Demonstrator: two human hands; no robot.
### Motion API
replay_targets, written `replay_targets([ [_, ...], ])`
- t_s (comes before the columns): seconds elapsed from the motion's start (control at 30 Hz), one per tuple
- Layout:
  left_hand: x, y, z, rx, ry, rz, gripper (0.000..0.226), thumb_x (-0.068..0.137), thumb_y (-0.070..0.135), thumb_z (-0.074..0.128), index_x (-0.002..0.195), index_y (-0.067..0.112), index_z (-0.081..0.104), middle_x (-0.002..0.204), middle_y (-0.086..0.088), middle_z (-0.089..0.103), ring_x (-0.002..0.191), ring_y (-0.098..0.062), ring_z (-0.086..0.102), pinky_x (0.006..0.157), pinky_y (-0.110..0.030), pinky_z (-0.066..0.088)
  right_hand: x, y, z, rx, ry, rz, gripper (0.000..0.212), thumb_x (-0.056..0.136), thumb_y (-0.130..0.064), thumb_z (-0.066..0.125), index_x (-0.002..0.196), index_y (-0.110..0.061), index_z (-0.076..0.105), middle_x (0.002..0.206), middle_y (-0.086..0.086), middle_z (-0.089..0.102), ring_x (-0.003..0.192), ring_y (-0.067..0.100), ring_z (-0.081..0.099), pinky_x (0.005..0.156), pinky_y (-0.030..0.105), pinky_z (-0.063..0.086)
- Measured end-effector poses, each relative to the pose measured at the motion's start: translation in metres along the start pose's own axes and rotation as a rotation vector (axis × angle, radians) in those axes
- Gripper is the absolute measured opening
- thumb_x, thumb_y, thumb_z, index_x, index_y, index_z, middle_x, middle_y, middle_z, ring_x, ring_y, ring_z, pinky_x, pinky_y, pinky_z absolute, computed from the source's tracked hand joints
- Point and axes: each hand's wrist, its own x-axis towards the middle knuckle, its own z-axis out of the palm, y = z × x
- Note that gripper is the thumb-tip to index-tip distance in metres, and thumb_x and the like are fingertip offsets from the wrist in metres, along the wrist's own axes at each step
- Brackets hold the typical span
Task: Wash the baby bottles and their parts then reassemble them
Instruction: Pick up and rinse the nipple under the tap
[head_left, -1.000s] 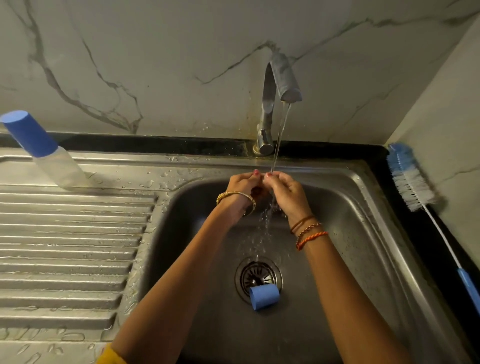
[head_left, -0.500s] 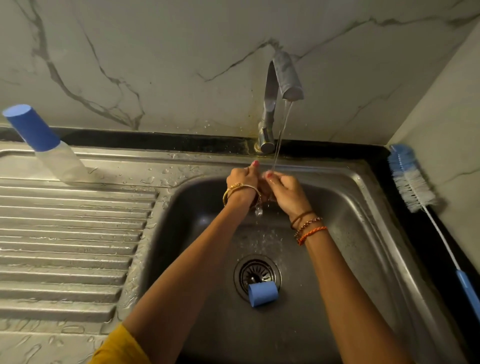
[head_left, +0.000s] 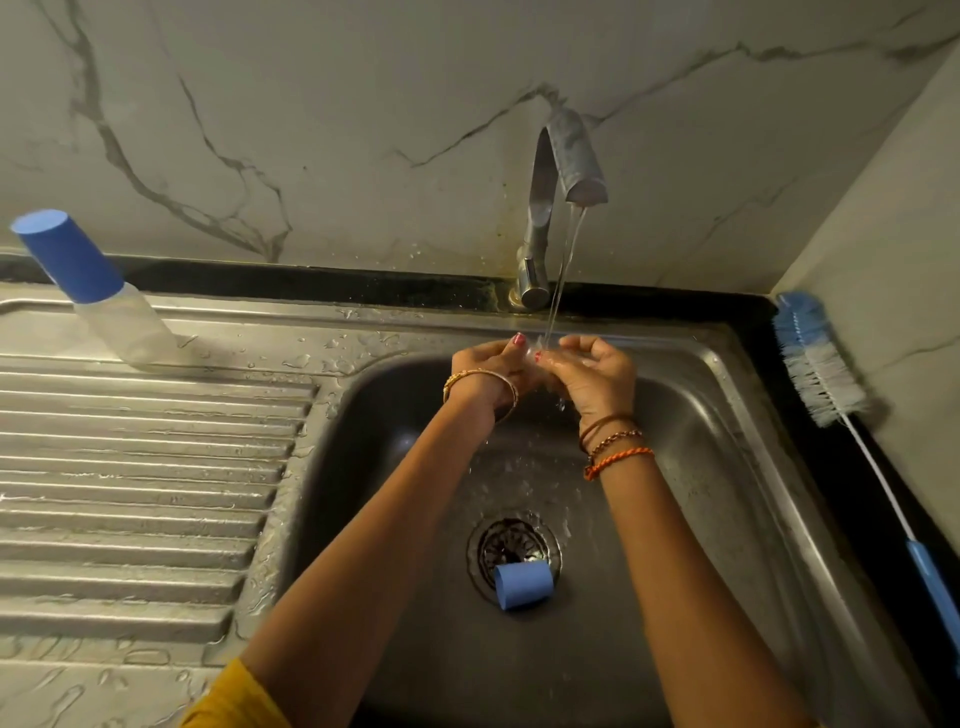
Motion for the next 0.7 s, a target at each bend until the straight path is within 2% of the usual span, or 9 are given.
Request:
replay_targets([
  [0.07,-0.002,-0.004,0.0,-0.161,-0.044,-0.028,0.009,0.087,0.0,0.057,0.086,0.005,0.064,0.073,-0.005,0.063,0.059,-0.009,0.065,0.051,-0.018,0.054,-0.002,0.001,0.002,0.016,0.05,-0.042,0.027,0.076,0.001,0.071,0.102,0.003,0.064,0.085,0.005,0.064,0.068,0.003,0.058,0.054,0.008,0.05],
  [0.13,-0.002,-0.012,0.0,-0.159,-0.036,0.027,0.013,0.088,-0.003,0.054,0.091,0.003,0.065,0.071,-0.003,0.064,0.052,-0.005,0.064,0.052,-0.015,0.053,-0.005,0.004,0.004,0.079,0.081,-0.019,0.028,0.078,0.005,0.067,0.106,0.007,0.064,0.087,0.007,0.063,0.065,0.002,0.058,0.052,0.007,0.048],
  [0.2,-0.002,-0.019,0.001,-0.062,0.008,0.113,0.014,0.089,0.002,0.054,0.098,0.004,0.065,0.072,-0.002,0.064,0.053,-0.004,0.062,0.053,-0.014,0.052,-0.005,0.005,0.007,0.124,0.115,0.056,0.018,0.08,0.001,0.065,0.098,0.006,0.067,0.082,0.007,0.063,0.061,0.004,0.056,0.046,0.006,0.044],
  [0.27,0.0,-0.024,0.002,0.148,0.067,0.215,0.015,0.091,0.012,0.055,0.098,0.005,0.066,0.069,0.001,0.061,0.052,-0.004,0.056,0.05,-0.013,0.047,-0.004,0.003,0.01,0.136,0.133,0.131,0.003,0.083,-0.004,0.064,0.084,-0.002,0.066,0.069,0.002,0.06,0.054,0.004,0.051,0.041,0.008,0.04],
  [0.37,0.001,-0.024,0.002,0.374,0.138,0.368,0.023,0.093,0.022,0.052,0.076,0.012,0.06,0.058,0.003,0.052,0.047,-0.004,0.047,0.044,-0.014,0.04,-0.003,0.001,0.014,0.091,0.15,0.166,0.01,0.086,-0.01,0.063,0.075,-0.01,0.061,0.058,0.0,0.052,0.046,0.004,0.046,0.037,0.008,0.036],
  [0.43,0.003,-0.022,0.0,0.452,0.143,0.415,0.031,0.094,0.025,0.05,0.064,0.017,0.054,0.057,0.002,0.05,0.05,-0.008,0.046,0.049,-0.019,0.041,-0.005,0.002,0.015,0.053,0.152,0.177,0.021,0.087,-0.014,0.062,0.067,-0.015,0.058,0.056,-0.001,0.051,0.047,0.006,0.045,0.036,0.007,0.035],
  [0.5,0.004,-0.02,-0.001,0.55,0.138,0.439,0.034,0.094,0.028,0.049,0.062,0.019,0.051,0.057,0.001,0.049,0.054,-0.01,0.045,0.056,-0.028,0.044,-0.007,0.003,0.013,0.061,0.138,0.213,0.027,0.087,-0.019,0.062,0.062,-0.017,0.052,0.058,-0.001,0.051,0.05,0.006,0.046,0.039,0.008,0.038],
  [0.63,0.004,-0.014,0.001,0.695,0.13,0.455,0.037,0.092,0.035,0.051,0.07,0.007,0.06,0.058,0.0,0.05,0.058,-0.014,0.05,0.063,-0.031,0.048,-0.008,0.002,0.003,0.234,0.066,0.388,0.021,0.088,-0.025,0.06,0.071,-0.016,0.052,0.07,0.0,0.054,0.064,0.01,0.052,0.066,0.026,0.049],
  [0.7,0.003,-0.008,0.003,0.71,0.106,0.445,0.035,0.089,0.036,0.056,0.07,0.007,0.062,0.06,-0.002,0.055,0.059,-0.015,0.054,0.061,-0.027,0.05,-0.009,0.001,-0.002,0.384,0.014,0.493,0.021,0.089,-0.029,0.058,0.075,-0.013,0.054,0.071,0.002,0.056,0.065,0.012,0.054,0.061,0.025,0.049],
])
